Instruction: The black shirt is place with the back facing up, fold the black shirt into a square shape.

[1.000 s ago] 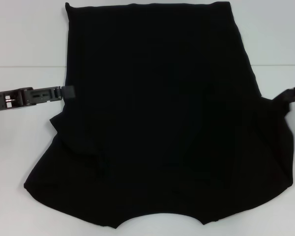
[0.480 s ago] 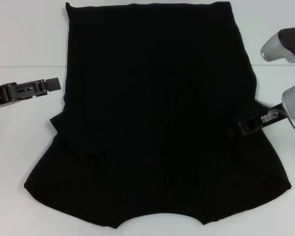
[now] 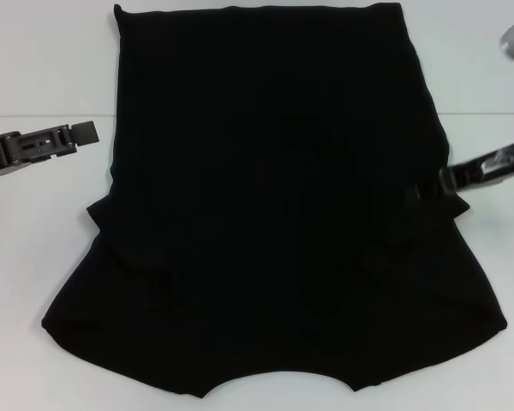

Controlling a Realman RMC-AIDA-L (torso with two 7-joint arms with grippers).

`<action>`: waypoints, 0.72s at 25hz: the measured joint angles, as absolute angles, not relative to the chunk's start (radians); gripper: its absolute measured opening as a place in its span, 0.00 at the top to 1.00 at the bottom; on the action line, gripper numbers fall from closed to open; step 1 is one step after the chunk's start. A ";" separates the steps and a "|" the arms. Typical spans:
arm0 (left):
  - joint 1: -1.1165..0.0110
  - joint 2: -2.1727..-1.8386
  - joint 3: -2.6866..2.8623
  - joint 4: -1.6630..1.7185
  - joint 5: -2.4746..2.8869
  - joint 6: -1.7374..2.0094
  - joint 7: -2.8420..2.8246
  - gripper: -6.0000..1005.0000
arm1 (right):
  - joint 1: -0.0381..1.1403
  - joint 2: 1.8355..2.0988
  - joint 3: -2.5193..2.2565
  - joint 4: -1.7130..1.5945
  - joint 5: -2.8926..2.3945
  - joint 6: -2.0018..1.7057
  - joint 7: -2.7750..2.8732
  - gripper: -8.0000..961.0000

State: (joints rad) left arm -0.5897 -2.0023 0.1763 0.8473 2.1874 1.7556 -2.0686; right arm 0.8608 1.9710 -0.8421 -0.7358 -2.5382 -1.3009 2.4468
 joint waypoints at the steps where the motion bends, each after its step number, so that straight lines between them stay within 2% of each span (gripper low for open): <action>1: -0.588 -2.001 0.176 0.844 2.187 1.757 -2.070 0.14 | 0.862 1.971 -0.807 -0.736 -2.537 -1.301 2.447 0.74; 7: -0.565 -1.985 0.190 0.857 2.288 1.793 -2.143 0.14 | 0.861 1.950 -0.718 -0.739 -2.536 -1.335 2.486 0.49; 12: -0.558 -1.974 0.184 0.933 2.538 1.886 -2.242 0.15 | 0.856 1.940 -0.690 -0.770 -2.536 -1.351 2.537 0.24; 17: -0.531 -1.986 0.186 0.973 2.602 1.892 -2.301 0.19 | 0.851 1.939 -0.678 -0.775 -2.536 -1.356 2.541 0.22; 18: -0.529 -1.988 0.186 0.973 2.615 1.884 -2.306 0.23 | 0.851 1.939 -0.678 -0.775 -2.536 -1.356 2.541 0.21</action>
State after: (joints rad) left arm -0.5289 -1.9878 0.1860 0.9728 2.6154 1.8841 -2.3063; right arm 0.8512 1.9394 -0.6779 -0.7748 -2.5356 -1.3557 2.5414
